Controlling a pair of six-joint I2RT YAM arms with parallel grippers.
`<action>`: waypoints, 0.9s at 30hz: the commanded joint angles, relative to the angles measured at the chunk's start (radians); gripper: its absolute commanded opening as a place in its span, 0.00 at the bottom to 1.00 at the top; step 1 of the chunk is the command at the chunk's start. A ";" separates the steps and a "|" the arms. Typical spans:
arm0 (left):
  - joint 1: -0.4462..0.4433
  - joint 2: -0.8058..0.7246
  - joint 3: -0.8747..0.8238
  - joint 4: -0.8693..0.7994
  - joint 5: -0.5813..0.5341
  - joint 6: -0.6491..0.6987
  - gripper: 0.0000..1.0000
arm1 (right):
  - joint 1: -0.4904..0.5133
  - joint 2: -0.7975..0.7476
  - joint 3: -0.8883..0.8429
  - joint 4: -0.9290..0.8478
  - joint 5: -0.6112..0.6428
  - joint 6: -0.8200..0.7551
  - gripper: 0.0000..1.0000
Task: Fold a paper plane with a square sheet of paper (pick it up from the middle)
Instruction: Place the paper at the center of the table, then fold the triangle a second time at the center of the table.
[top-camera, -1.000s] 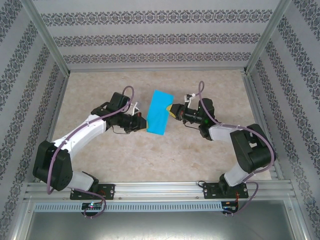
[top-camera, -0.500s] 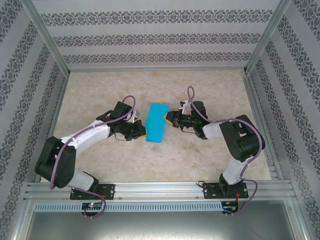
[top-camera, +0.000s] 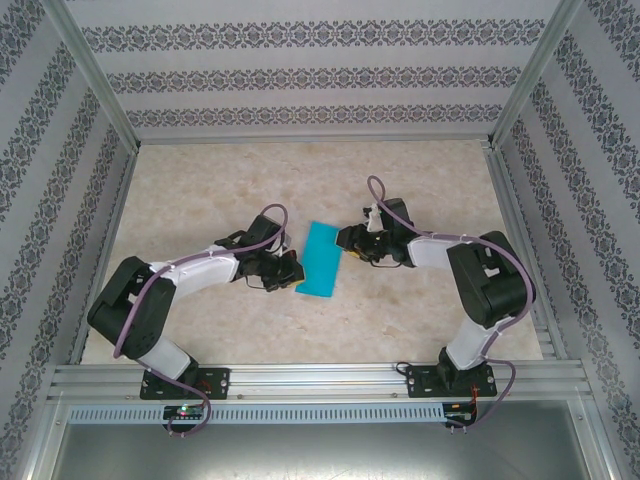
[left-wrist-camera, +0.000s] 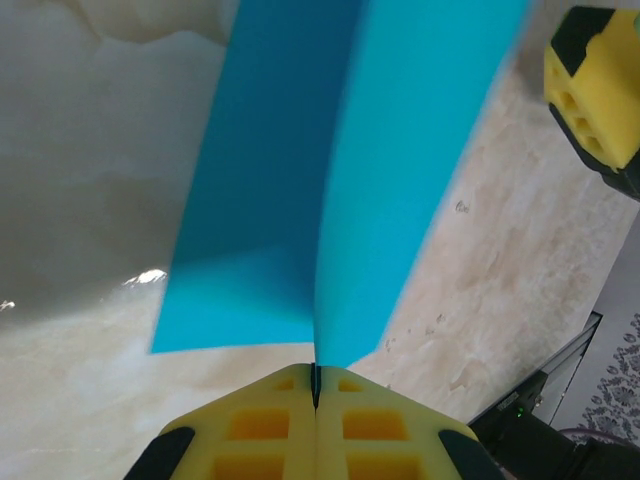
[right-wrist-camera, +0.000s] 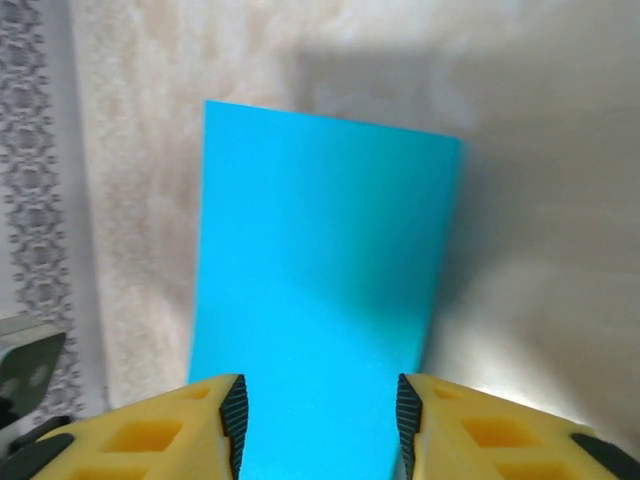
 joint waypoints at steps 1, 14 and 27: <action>-0.025 0.024 0.000 0.060 -0.035 -0.050 0.05 | -0.009 -0.089 0.039 -0.225 0.129 -0.160 0.49; -0.070 0.109 0.040 0.103 -0.035 -0.076 0.05 | 0.033 -0.103 0.000 -0.107 0.102 -0.121 0.40; -0.070 0.133 0.074 0.087 -0.026 -0.052 0.06 | 0.063 0.109 0.111 -0.079 0.081 -0.134 0.21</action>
